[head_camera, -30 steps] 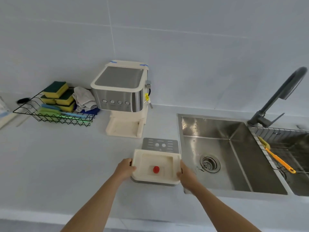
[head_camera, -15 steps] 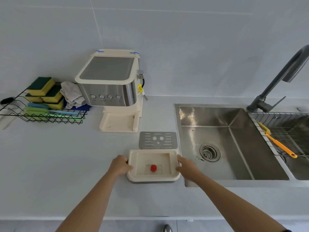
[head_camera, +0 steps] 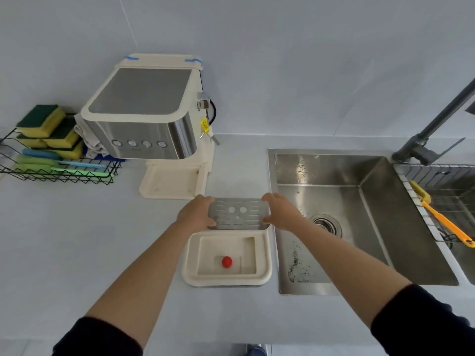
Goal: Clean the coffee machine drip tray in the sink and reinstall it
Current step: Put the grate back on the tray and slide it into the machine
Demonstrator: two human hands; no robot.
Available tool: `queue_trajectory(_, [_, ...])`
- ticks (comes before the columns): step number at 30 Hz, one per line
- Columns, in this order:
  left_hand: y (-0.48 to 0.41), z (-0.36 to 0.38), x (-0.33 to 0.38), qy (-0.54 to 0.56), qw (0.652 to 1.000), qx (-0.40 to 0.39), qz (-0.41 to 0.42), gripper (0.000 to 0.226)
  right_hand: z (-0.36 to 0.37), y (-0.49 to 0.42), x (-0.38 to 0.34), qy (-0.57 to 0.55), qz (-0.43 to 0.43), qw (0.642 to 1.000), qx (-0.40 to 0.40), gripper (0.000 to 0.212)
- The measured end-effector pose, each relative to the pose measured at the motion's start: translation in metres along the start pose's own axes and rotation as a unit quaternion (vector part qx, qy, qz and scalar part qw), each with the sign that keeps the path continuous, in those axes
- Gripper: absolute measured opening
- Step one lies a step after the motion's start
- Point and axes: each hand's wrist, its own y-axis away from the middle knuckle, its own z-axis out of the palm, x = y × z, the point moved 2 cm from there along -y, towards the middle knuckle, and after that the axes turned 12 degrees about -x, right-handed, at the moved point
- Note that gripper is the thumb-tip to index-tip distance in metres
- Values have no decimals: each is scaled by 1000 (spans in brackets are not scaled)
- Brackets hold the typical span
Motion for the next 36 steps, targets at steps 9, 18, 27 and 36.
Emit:
queue_trajectory(9, [-47, 3, 12, -149, 987, -62, -6, 84, -2, -48, 12, 109, -17, 992, -54, 95])
queue_trajectory(18, [-68, 1, 11, -234, 969, -74, 5, 89, 1, -67, 7, 196, -2, 978, -67, 100])
queue_trajectory(27, [-67, 0, 9, -227, 972, -59, -6, 82, 4, -66, 3, 208, 4, 978, -30, 94])
queue_trajectory(36, [-51, -1, 8, -241, 970, 21, -22, 70, 1, -45, 6, -57, -6, 998, -8, 65])
